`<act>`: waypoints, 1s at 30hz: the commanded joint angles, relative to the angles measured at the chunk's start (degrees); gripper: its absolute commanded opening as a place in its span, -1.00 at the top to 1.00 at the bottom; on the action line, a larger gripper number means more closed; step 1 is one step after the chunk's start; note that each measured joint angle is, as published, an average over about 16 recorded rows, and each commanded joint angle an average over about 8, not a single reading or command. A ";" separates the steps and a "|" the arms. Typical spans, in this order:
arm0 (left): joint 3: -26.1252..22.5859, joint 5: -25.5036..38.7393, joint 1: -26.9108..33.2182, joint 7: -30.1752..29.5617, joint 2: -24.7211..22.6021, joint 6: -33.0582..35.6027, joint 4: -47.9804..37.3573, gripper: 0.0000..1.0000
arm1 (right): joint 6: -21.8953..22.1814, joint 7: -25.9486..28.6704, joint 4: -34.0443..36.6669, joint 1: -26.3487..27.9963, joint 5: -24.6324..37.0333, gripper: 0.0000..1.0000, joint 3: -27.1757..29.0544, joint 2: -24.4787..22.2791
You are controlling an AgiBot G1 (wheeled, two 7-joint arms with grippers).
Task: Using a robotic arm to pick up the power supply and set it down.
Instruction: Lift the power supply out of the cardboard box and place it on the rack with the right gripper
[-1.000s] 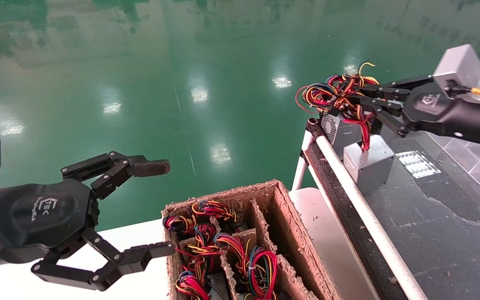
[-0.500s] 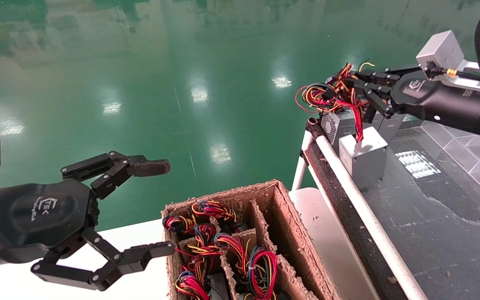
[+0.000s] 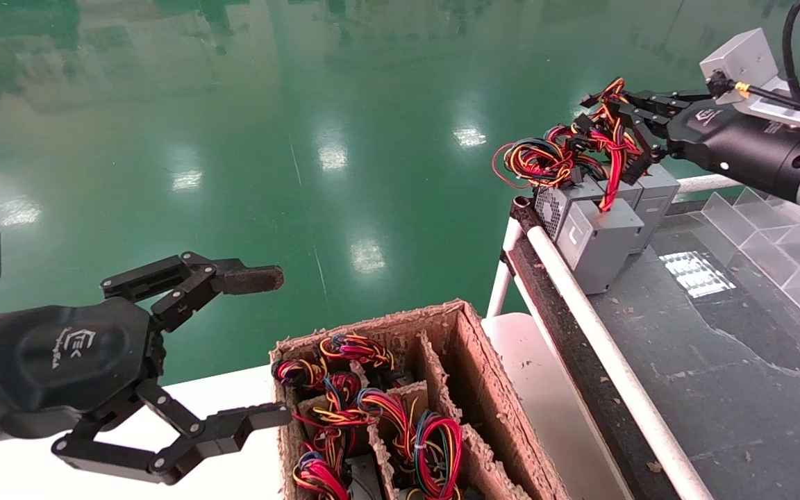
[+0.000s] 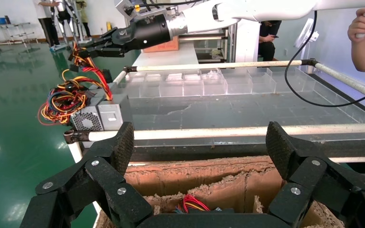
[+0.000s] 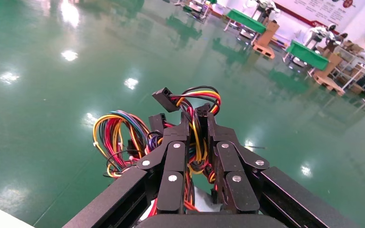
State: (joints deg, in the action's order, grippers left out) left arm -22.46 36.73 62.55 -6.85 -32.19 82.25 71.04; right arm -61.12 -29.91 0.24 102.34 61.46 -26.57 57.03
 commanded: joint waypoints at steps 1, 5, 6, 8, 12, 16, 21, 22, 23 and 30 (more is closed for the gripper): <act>0.00 0.00 0.00 0.00 0.00 0.00 0.00 -1.00 | 0.84 0.05 0.25 -0.18 -0.12 0.66 0.08 0.33; 0.00 0.00 0.00 0.00 0.00 0.00 0.00 -1.00 | 1.03 0.34 0.32 -0.44 -0.45 -0.34 0.32 0.47; 0.00 0.00 0.00 0.00 0.00 0.00 0.00 -1.00 | 1.07 0.43 0.34 -0.48 -0.53 -0.59 0.38 0.49; 0.00 0.00 0.00 0.00 0.00 0.00 0.00 -1.00 | 1.21 0.62 0.38 -0.55 -0.67 -0.97 0.47 0.51; 0.00 0.00 0.00 0.00 0.00 0.00 0.00 -1.00 | 1.51 0.99 0.42 -0.63 -0.80 -1.00 0.56 0.54; 0.00 0.00 0.00 0.00 0.00 0.00 0.00 -1.00 | 1.67 1.24 0.35 -0.68 -0.76 -1.00 0.53 0.57; 0.00 0.00 0.00 0.00 0.00 0.00 0.00 -1.00 | 1.76 1.57 0.27 -0.72 -0.80 -1.00 0.56 0.56; 0.00 0.00 0.00 0.00 0.00 0.00 0.00 -1.00 | 1.77 1.63 0.26 -0.72 -0.82 -1.00 0.57 0.55; 0.00 0.00 0.00 0.00 0.00 0.00 0.00 -1.00 | 1.78 1.71 0.25 -0.73 -0.84 -1.00 0.59 0.54; 0.00 0.00 0.00 0.00 0.00 0.00 0.00 -1.00 | 1.65 2.35 0.21 -0.71 -1.35 -1.00 0.95 0.30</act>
State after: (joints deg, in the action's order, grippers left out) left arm -22.46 36.72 62.54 -6.85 -32.19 82.24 71.03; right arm -59.55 -27.40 -0.06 101.33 59.99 -25.57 57.20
